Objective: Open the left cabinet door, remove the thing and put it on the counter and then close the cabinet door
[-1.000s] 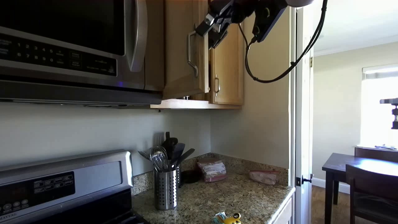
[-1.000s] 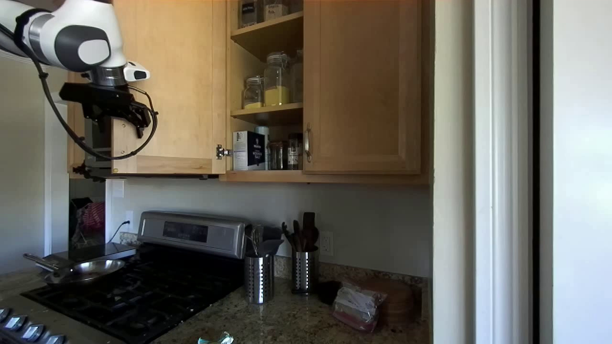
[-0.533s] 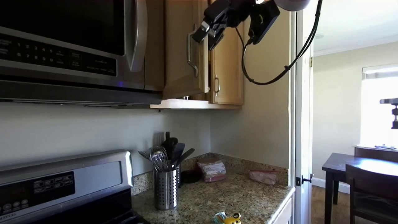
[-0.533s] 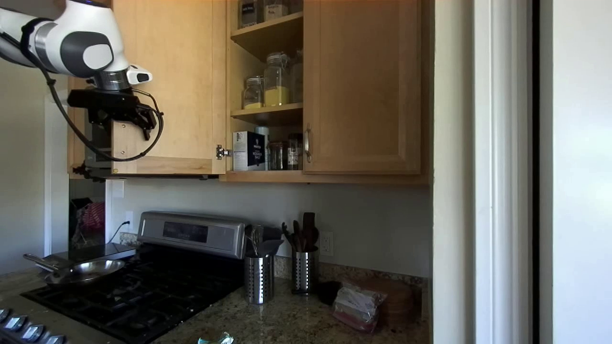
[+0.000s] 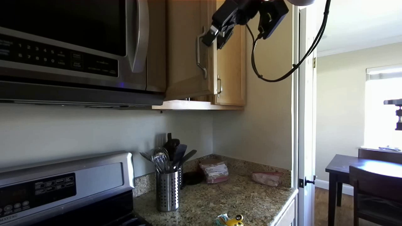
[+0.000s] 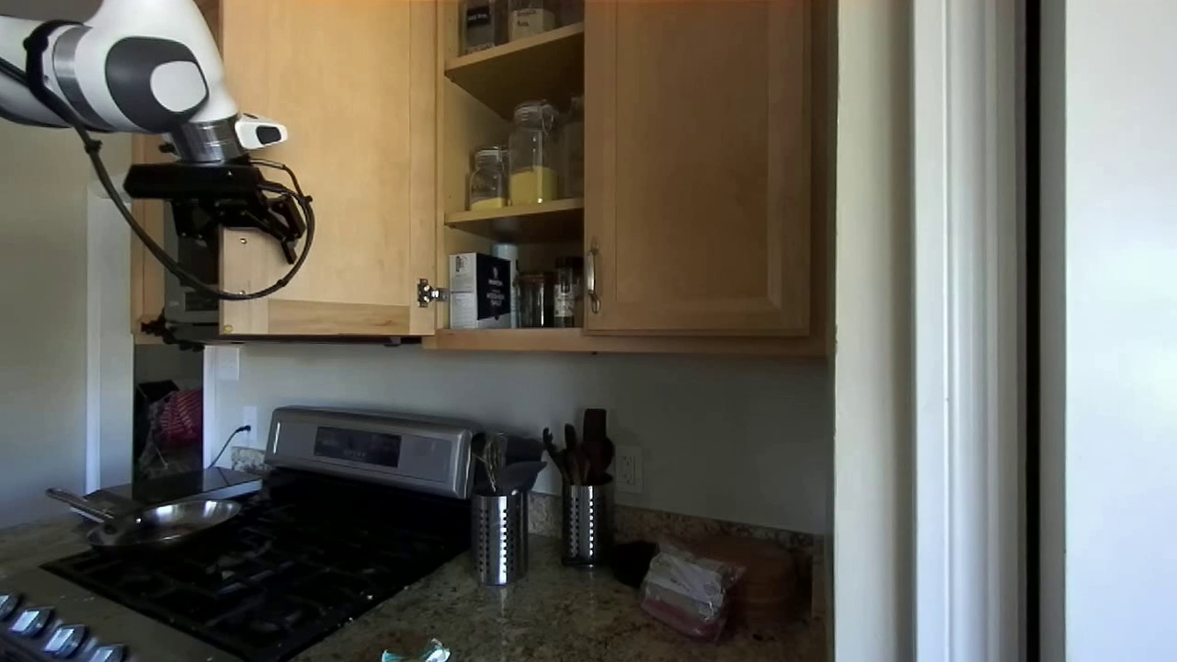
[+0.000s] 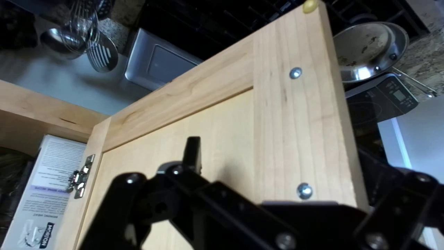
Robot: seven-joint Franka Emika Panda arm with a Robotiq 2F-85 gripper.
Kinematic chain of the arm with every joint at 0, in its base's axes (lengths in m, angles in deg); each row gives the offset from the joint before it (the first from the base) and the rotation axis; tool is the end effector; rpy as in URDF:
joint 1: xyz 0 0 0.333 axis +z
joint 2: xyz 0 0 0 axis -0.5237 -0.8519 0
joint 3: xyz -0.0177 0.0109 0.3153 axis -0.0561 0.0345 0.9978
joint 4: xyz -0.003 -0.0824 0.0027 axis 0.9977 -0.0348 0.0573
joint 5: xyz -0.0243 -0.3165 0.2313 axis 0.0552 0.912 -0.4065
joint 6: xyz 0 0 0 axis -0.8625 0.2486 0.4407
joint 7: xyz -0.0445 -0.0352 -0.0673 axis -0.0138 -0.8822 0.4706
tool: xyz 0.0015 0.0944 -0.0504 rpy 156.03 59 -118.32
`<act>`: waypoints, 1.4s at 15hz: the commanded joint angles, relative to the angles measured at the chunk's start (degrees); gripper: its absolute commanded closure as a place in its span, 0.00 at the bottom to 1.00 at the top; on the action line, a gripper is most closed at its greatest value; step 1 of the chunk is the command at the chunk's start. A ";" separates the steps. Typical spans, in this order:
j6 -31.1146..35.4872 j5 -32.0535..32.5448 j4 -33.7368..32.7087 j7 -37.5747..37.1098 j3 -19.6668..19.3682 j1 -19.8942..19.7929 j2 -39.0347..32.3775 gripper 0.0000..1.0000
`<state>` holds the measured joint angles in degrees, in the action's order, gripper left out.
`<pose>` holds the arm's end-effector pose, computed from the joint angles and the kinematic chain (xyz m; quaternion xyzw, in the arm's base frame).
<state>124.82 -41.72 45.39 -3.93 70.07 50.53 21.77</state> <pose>0.3903 0.2413 0.7271 -0.8825 -0.3066 -0.3451 0.0899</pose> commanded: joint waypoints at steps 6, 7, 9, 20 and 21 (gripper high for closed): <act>-4.43 7.49 -2.07 -1.65 -2.20 -8.68 -1.86 0.00; -5.05 8.12 -2.33 -1.68 -2.17 -9.21 -1.82 0.00; -5.78 9.37 -2.45 -1.76 -2.17 -10.13 -1.46 0.00; -7.44 27.80 -7.09 -9.33 -3.08 -22.15 -6.90 0.00; -6.85 31.40 -9.19 -11.38 -2.67 -23.83 -9.12 0.00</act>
<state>113.26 -18.03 42.56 -8.10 65.69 30.08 22.55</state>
